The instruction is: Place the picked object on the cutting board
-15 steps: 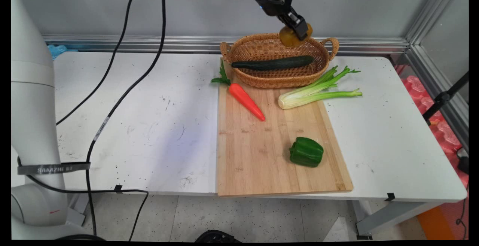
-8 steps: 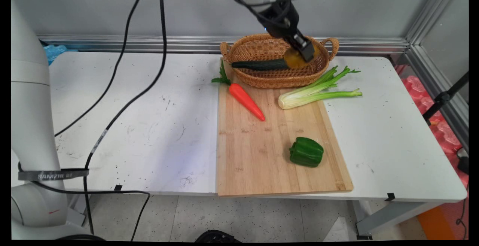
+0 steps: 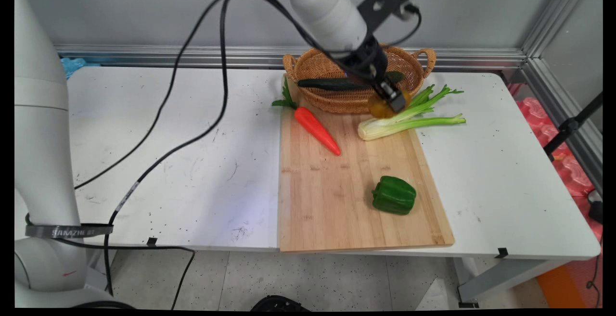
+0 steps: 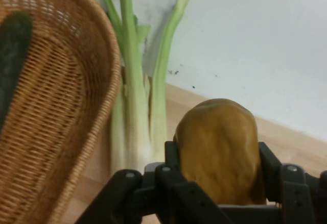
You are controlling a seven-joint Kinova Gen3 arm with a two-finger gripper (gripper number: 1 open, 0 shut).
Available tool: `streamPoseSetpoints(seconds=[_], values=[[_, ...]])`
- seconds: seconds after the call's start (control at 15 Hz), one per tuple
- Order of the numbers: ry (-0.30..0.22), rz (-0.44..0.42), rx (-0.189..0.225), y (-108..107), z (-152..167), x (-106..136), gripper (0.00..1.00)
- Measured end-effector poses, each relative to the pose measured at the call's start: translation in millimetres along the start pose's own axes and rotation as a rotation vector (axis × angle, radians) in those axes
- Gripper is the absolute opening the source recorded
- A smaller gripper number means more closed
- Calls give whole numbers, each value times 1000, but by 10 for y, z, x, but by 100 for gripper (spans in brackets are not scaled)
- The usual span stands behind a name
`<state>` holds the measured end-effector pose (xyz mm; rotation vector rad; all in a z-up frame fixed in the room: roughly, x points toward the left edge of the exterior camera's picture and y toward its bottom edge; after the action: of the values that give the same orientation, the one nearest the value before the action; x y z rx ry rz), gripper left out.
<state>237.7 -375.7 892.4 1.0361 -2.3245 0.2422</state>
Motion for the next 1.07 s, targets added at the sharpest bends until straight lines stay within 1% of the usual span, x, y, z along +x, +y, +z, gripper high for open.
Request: streamPoseSetpoints(seconds=[0.33,0.67,1.07], values=[[-22,32,-10,122,388,-244,0],[-42,38,-4,146,707,-457,0],[-53,23,2,151,1003,-621,0]])
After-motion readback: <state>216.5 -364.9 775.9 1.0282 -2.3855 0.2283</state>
